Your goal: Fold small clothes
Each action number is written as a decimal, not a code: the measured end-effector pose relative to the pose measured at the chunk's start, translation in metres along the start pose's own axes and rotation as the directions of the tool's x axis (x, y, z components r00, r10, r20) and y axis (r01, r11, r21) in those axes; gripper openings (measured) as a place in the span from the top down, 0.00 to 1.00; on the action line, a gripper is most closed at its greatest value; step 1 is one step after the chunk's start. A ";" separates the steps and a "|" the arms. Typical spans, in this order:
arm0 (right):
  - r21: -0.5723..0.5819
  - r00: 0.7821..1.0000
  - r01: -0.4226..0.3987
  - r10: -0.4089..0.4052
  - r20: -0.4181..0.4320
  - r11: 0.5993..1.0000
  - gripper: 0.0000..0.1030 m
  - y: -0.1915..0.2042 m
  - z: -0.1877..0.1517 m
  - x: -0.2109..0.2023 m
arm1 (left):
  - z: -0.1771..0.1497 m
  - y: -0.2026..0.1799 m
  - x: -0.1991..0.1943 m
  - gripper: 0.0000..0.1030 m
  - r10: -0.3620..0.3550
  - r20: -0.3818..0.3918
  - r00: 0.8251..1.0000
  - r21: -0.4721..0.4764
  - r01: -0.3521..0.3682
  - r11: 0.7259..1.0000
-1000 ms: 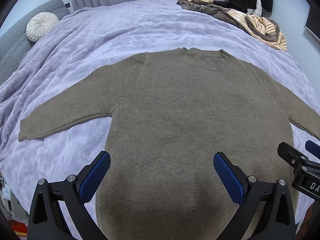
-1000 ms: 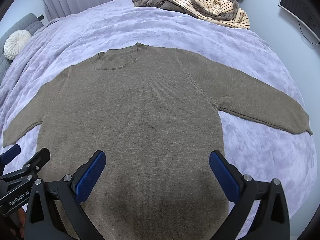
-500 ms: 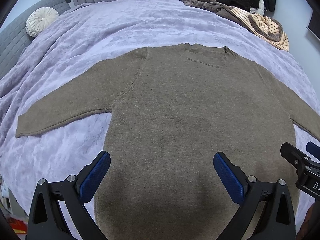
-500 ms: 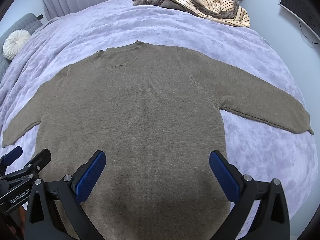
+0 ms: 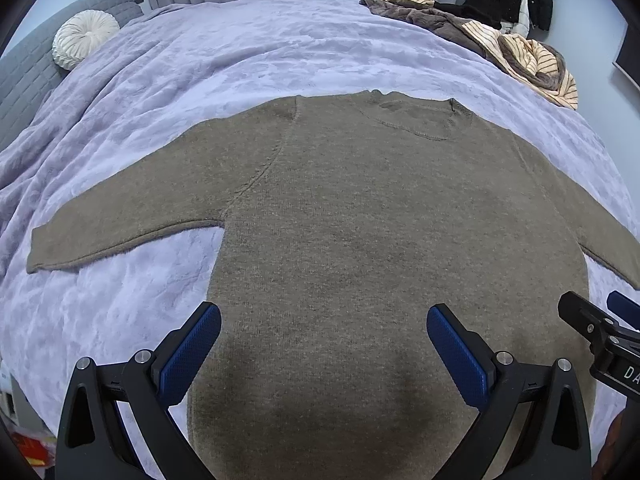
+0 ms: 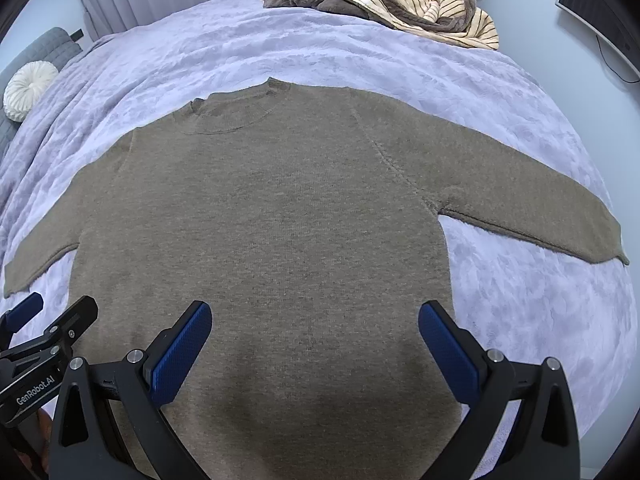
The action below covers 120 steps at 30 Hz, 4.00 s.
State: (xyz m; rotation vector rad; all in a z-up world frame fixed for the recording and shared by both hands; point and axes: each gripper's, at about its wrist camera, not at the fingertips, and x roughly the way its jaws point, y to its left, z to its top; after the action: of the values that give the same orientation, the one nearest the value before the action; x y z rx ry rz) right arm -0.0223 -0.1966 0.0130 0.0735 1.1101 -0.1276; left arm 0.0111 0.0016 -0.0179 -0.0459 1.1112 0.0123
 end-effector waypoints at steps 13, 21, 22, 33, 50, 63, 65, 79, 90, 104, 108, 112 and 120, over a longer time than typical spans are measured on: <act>-0.041 0.978 -0.204 0.205 0.043 0.978 0.00 0.043 -0.015 0.002 | -0.024 0.104 0.039 0.00 -0.165 -0.038 0.986 -0.203 0.154 0.967; -0.100 0.977 -0.212 0.207 -0.057 0.972 0.00 0.078 -0.022 0.018 | -0.022 0.270 0.044 0.00 -0.118 0.153 0.981 -0.547 0.183 0.817; -0.100 0.977 -0.210 0.204 -0.064 0.973 0.00 0.080 -0.022 0.020 | -0.024 0.289 0.051 0.00 -0.121 0.164 0.979 -0.595 0.196 0.780; -0.113 0.970 -0.224 0.209 -0.127 0.968 0.00 0.097 -0.026 0.032 | -0.001 0.358 0.084 0.93 -0.099 0.327 0.940 -0.705 0.312 0.637; 0.104 0.957 -0.290 0.289 0.027 0.951 0.00 0.002 -0.022 0.019 | 0.121 0.025 0.016 0.93 -0.536 0.324 0.780 0.126 0.526 0.841; 0.087 0.976 -0.212 0.208 0.059 0.973 0.00 -0.043 0.006 0.029 | 0.059 0.009 0.028 0.13 -0.380 0.256 0.889 0.138 0.355 0.925; -0.027 0.975 -0.208 0.209 0.078 0.978 0.00 -0.015 0.023 0.030 | 0.056 0.037 0.020 0.13 -0.323 0.298 0.898 0.096 0.309 0.946; -0.718 0.956 0.281 -0.120 0.268 0.637 0.86 0.194 0.068 0.108 | 0.060 0.145 0.111 0.12 -0.019 0.117 0.993 -0.157 0.037 0.987; 0.514 0.838 -0.534 0.500 0.218 0.671 0.39 -0.077 0.071 0.129 | 0.061 0.140 0.113 0.07 -0.002 0.116 0.993 -0.131 0.018 0.991; 0.495 0.699 -0.673 0.691 0.184 0.550 0.37 -0.018 0.048 0.110 | 0.084 0.167 0.099 0.07 -0.128 0.102 0.986 -0.218 0.148 0.965; 0.394 0.562 -0.762 0.827 0.005 0.515 0.37 0.094 0.040 0.122 | 0.094 0.183 0.087 0.19 -0.164 0.116 0.980 -0.230 0.187 0.955; 0.391 0.526 -0.767 0.848 -0.073 0.509 0.37 0.175 0.038 0.141 | 0.086 0.202 0.071 0.19 -0.138 0.135 0.981 -0.244 0.168 0.955; 0.384 0.573 -0.746 0.818 -0.046 0.544 0.88 0.228 0.055 0.158 | 0.065 0.237 0.053 0.18 -0.091 0.168 0.981 -0.263 0.134 0.955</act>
State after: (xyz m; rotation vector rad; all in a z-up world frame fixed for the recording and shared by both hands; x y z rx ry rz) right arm 0.1277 0.0116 -0.1057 0.9168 1.1731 0.5457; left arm 0.0850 0.2404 -0.0440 -0.3512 0.9436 0.0661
